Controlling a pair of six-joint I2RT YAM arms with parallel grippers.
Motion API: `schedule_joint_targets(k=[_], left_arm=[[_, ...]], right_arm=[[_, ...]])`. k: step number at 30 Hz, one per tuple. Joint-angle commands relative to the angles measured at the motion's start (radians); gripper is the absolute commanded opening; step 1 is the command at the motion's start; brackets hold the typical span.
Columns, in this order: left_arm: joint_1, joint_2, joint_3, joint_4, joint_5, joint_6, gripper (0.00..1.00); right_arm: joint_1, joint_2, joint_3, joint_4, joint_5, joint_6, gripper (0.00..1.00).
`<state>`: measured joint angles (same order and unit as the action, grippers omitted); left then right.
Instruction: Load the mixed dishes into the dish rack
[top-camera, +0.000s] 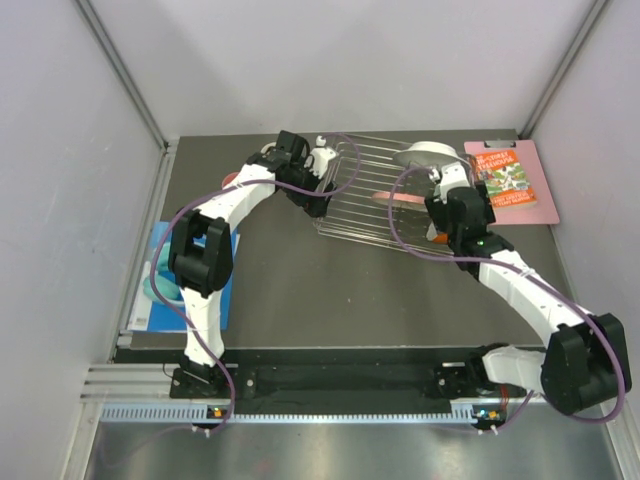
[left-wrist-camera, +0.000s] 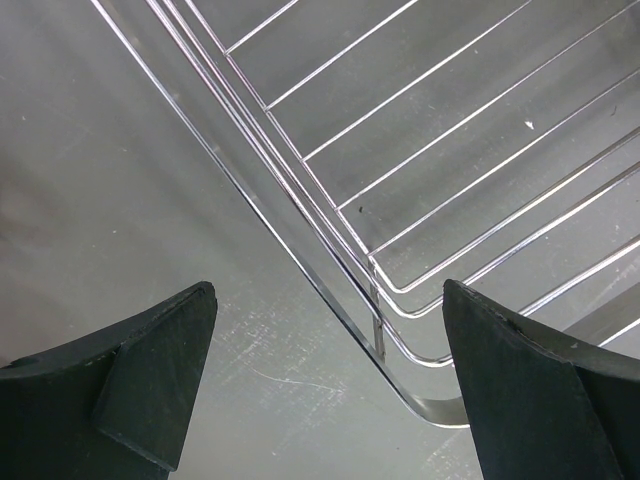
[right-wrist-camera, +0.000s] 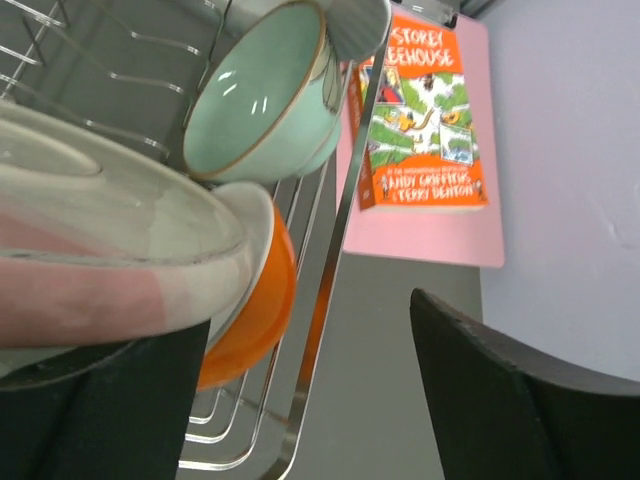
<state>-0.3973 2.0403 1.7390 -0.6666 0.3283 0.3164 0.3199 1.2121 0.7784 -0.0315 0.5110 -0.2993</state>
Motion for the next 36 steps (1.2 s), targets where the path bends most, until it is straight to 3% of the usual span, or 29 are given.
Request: schedule_joint_targets(k=[1,3,7,13,16,21,36], left_arm=[[-0.002,0.001,0.066,-0.010,0.021,0.000,0.99],[-0.002,0.004,0.080,-0.014,0.023,-0.004,0.99],[-0.011,0.029,0.120,-0.034,0.023,-0.010,0.99],[-0.037,0.052,0.181,-0.042,0.011,-0.022,0.99],[-0.044,0.080,0.220,-0.045,-0.003,-0.030,0.99],[-0.051,0.121,0.225,-0.041,-0.018,-0.039,0.99],[-0.060,-0.083,-0.139,-0.045,-0.037,-0.023,0.99]], right_arm=[[0.028,-0.101,0.018,-0.070,-0.009,0.103,0.84],[0.033,-0.146,0.016,-0.114,-0.038,0.138,0.85],[0.048,-0.224,0.033,-0.211,-0.074,0.183,1.00],[0.074,-0.367,0.088,-0.349,-0.121,0.293,1.00],[0.076,-0.394,0.139,-0.407,-0.094,0.477,1.00],[0.076,-0.431,0.153,-0.407,-0.080,0.509,1.00],[0.074,-0.459,0.165,-0.387,-0.043,0.497,1.00]])
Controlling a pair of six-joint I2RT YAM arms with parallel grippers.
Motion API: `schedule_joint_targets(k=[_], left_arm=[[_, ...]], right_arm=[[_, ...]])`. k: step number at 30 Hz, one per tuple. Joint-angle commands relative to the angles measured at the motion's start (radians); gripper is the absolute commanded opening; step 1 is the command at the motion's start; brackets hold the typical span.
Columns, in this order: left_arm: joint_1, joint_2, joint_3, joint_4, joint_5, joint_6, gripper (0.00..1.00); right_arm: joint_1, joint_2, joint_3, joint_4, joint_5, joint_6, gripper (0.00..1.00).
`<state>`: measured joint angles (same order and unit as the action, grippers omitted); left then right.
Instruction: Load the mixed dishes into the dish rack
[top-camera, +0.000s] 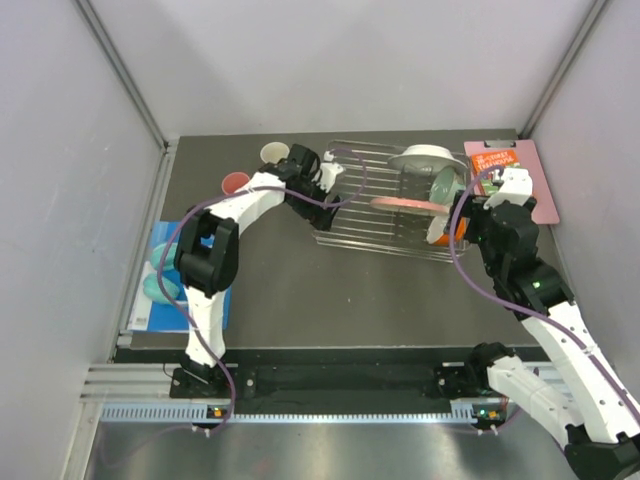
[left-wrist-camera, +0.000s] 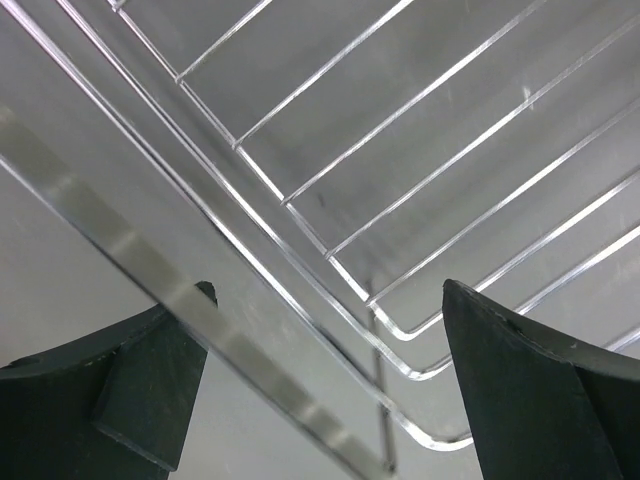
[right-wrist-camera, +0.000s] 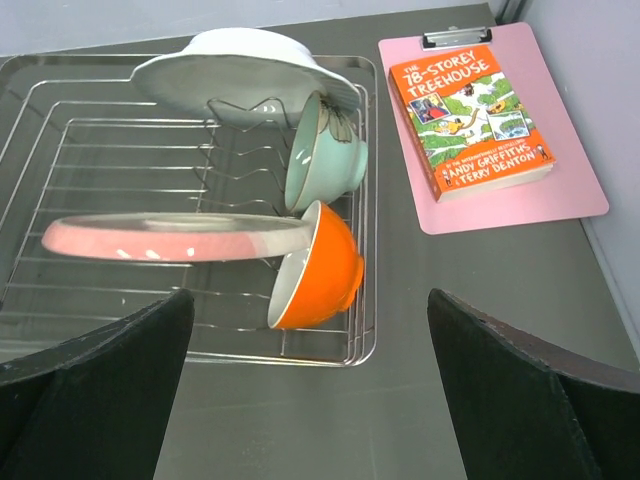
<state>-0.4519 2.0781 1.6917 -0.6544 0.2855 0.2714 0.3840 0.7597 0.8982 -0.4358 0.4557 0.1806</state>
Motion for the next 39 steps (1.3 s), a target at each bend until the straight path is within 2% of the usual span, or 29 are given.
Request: schedule_joint_targets(k=[1,11,19,31,39], left_arm=[[-0.005,-0.136,-0.134,-0.054,0.009,0.022,0.99],[-0.016,-0.312,-0.332,-0.051,0.040,0.052,0.99],[-0.022,-0.415,-0.477,-0.054,0.069,0.169,0.99],[-0.048,-0.461,-0.538,-0.097,0.066,0.296,0.99],[-0.154,-0.466,-0.556,-0.114,-0.009,0.394,0.99]], right_arm=[[0.010,-0.007,0.042,0.019,0.012,0.017,1.00],[0.010,-0.025,0.022,-0.011,0.000,0.051,1.00],[0.012,-0.057,0.001,-0.041,-0.002,0.080,1.00],[0.010,-0.051,-0.004,-0.055,-0.022,0.105,1.00],[0.010,-0.042,-0.013,-0.050,-0.026,0.106,1.00]])
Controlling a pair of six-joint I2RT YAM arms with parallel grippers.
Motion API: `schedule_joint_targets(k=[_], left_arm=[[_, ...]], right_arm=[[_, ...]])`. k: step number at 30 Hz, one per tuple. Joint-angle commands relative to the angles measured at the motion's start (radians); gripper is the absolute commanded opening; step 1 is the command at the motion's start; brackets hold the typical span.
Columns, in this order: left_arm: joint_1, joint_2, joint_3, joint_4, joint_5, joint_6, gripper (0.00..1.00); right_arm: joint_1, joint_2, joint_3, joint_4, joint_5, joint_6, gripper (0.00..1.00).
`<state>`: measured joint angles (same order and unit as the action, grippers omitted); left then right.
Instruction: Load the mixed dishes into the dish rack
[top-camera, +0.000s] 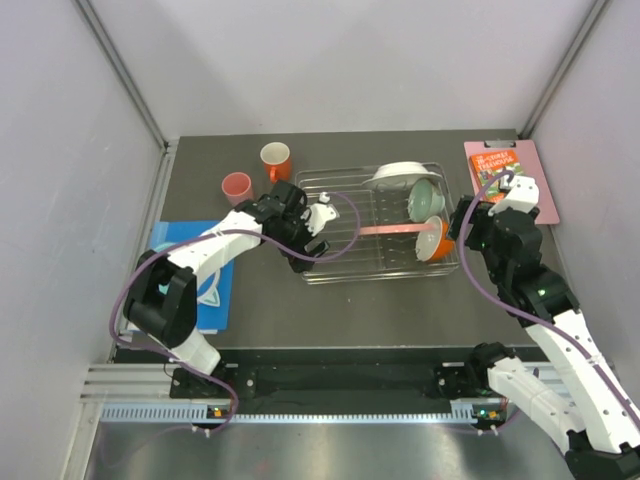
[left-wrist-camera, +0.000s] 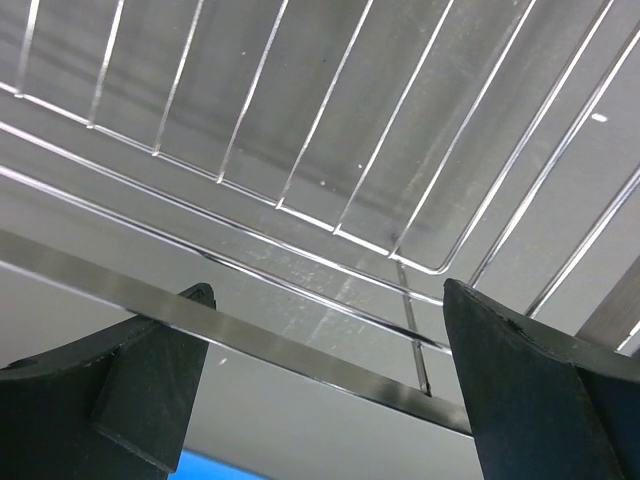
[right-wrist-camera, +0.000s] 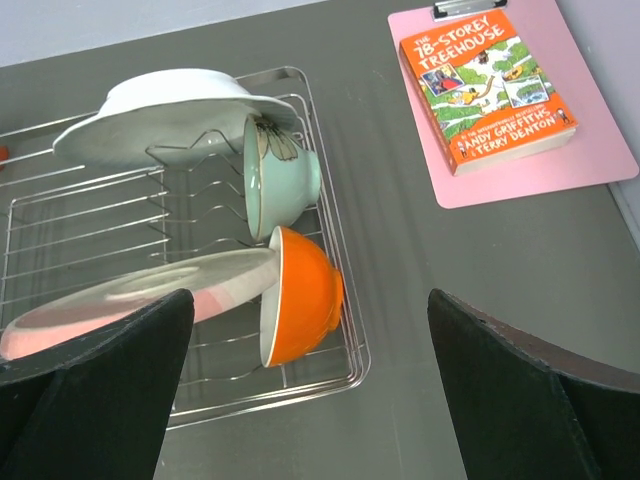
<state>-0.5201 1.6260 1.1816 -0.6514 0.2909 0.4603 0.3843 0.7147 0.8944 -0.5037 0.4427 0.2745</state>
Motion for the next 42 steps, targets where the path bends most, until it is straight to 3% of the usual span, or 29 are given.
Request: schedule_joint_targets(k=[1,11,17,25,28,32,34,35,37,39,41,42], left_arm=[[-0.092,-0.014,-0.048,-0.119,-0.018,0.209,0.99],[-0.147,0.001,-0.027,-0.162,0.005,0.253,0.99],[-0.153,0.035,0.021,-0.152,-0.050,0.195,0.99],[-0.064,0.091,0.358,-0.252,-0.028,0.034,0.99],[-0.055,0.086,0.481,-0.263,-0.103,-0.003,0.99],[-0.057,0.101,0.649,-0.296,-0.331,-0.040,0.99],[-0.049,0.158,0.737,-0.407,-0.398,-0.057,0.99],[-0.034,0.179,0.816,-0.445,-0.388,-0.067,0.99],[0.058,0.251,0.901,-0.570,-0.214,-0.094,0.99],[0.112,0.341,1.150,-0.648,-0.010,-0.116,0.99],[0.195,0.356,1.425,-0.624,0.109,-0.204,0.99],[0.222,0.298,1.431,-0.579,0.161,-0.247,0.99]], right_arm=[[0.011,0.005,-0.009,0.017,-0.013,0.014,0.99],[0.011,0.026,-0.003,0.042,-0.012,-0.006,1.00],[0.011,0.032,-0.015,0.051,-0.012,-0.011,1.00],[0.011,0.045,-0.018,0.071,-0.022,-0.034,1.00],[0.011,0.045,-0.025,0.071,-0.016,-0.041,0.99],[0.010,0.042,-0.026,0.064,0.001,-0.046,1.00],[0.011,0.039,-0.022,0.060,0.025,-0.052,1.00],[0.011,0.029,-0.020,0.060,0.031,-0.058,1.00],[0.011,0.017,-0.026,0.086,0.034,-0.064,1.00],[0.011,-0.004,-0.017,0.112,0.033,-0.064,0.99],[0.011,-0.041,0.035,0.138,0.036,-0.032,1.00],[0.013,-0.056,0.038,0.158,-0.061,-0.035,1.00]])
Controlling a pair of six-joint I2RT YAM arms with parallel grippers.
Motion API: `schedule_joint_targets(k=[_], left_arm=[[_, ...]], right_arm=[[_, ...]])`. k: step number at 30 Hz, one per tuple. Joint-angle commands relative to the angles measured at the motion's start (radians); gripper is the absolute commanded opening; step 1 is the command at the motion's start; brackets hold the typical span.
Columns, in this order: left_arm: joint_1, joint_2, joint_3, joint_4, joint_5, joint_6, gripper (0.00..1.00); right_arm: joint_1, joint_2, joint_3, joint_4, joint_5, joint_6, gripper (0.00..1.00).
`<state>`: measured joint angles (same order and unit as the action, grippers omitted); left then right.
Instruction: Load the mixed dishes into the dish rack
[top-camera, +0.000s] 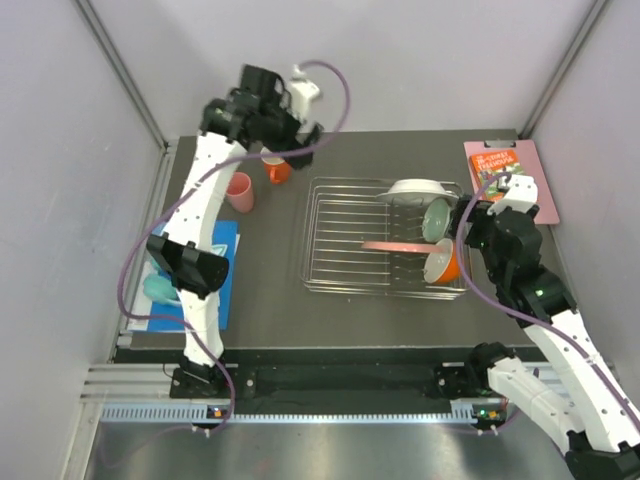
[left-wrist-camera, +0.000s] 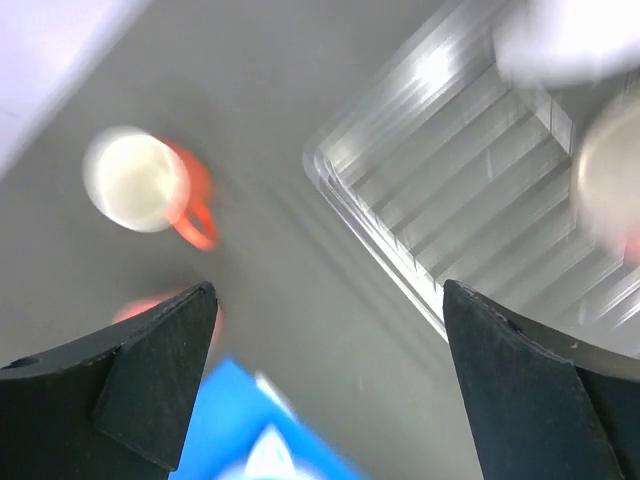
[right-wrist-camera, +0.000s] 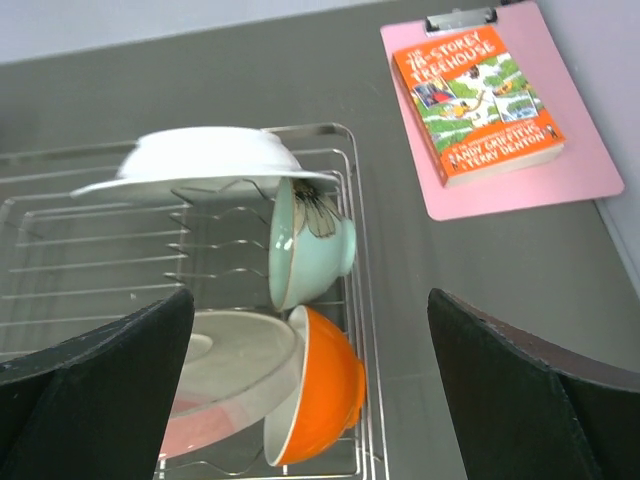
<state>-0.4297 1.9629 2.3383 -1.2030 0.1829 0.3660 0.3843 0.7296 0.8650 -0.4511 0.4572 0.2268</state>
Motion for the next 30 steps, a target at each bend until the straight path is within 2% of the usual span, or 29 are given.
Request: schedule_joint_targets(k=[1,2,3,4,5,7,8,10,11,12,13,14,15,16,17,18,19,20,21,22,26,30], left_arm=[[0.147,-0.086,0.222,0.041,0.245,-0.244,0.99],[0.147,-0.157,-0.118,0.235,0.259,-0.255,0.99],[0.147,-0.297,-0.304,0.353,0.312,-0.251,0.99],[0.144,-0.338,-0.423,0.406,0.369,-0.172,0.99],[0.143,-0.355,-0.480,0.436,0.371,-0.165,0.99],[0.149,-0.313,-0.407,0.413,0.348,-0.214,0.99],[0.160,-0.299,-0.358,0.413,0.345,-0.235,0.77],[0.161,-0.294,-0.373,0.457,0.302,-0.266,0.22],[0.149,-0.291,-0.394,0.459,0.189,-0.265,0.00],[0.135,-0.274,-0.392,0.423,0.129,-0.253,0.00],[0.123,-0.263,-0.387,0.404,0.106,-0.228,0.00],[0.121,-0.253,-0.376,0.393,0.061,-0.229,0.00],[0.121,-0.242,-0.376,0.393,0.052,-0.226,0.00],[0.121,-0.240,-0.379,0.401,0.044,-0.225,0.13],[0.121,-0.236,-0.382,0.405,0.052,-0.222,0.98],[0.121,-0.231,-0.382,0.416,0.050,-0.211,0.99],[0.121,-0.226,-0.382,0.427,0.041,-0.205,0.99],[0.121,-0.213,-0.385,0.440,0.027,-0.200,0.99],[0.121,-0.205,-0.390,0.459,-0.020,-0.182,0.99],[0.123,-0.193,-0.407,0.506,-0.043,-0.173,0.99],[0.123,-0.061,-0.370,0.545,-0.120,-0.108,0.99],[0.123,0.065,-0.313,0.575,-0.135,-0.062,0.99]], right_arm=[[0.010,-0.087,0.051,0.132,-0.093,0.011,1.00],[0.010,-0.110,0.008,0.150,-0.132,0.014,1.00],[0.010,-0.117,-0.016,0.166,-0.193,0.016,1.00],[0.010,-0.121,-0.032,0.170,-0.222,0.010,1.00],[0.011,-0.110,-0.029,0.157,-0.232,-0.006,1.00],[0.013,-0.087,-0.002,0.118,-0.243,0.002,1.00],[0.014,-0.075,0.012,0.109,-0.239,-0.007,1.00],[0.014,-0.067,0.028,0.112,-0.238,-0.035,1.00],[0.013,-0.050,0.055,0.098,-0.241,-0.059,0.92],[0.016,-0.041,0.069,0.091,-0.242,-0.069,0.79],[0.018,-0.026,0.080,0.086,-0.241,-0.078,0.26],[0.022,-0.022,0.098,0.081,-0.230,-0.070,0.00],[0.025,-0.021,0.104,0.077,-0.203,-0.060,0.00],[0.025,-0.015,0.109,0.075,-0.200,-0.054,0.00],[0.027,-0.010,0.120,0.074,-0.196,-0.052,0.00],[0.027,-0.006,0.126,0.069,-0.192,-0.049,0.16],[0.028,0.001,0.131,0.068,-0.193,-0.044,0.56],[0.031,0.002,0.138,0.066,-0.193,-0.040,0.72],[0.031,0.002,0.141,0.065,-0.189,-0.038,0.83],[0.033,-0.001,0.146,0.066,-0.184,-0.035,0.99],[0.037,-0.015,0.164,0.063,-0.157,-0.037,1.00],[0.041,-0.030,0.164,0.072,-0.144,-0.037,1.00]])
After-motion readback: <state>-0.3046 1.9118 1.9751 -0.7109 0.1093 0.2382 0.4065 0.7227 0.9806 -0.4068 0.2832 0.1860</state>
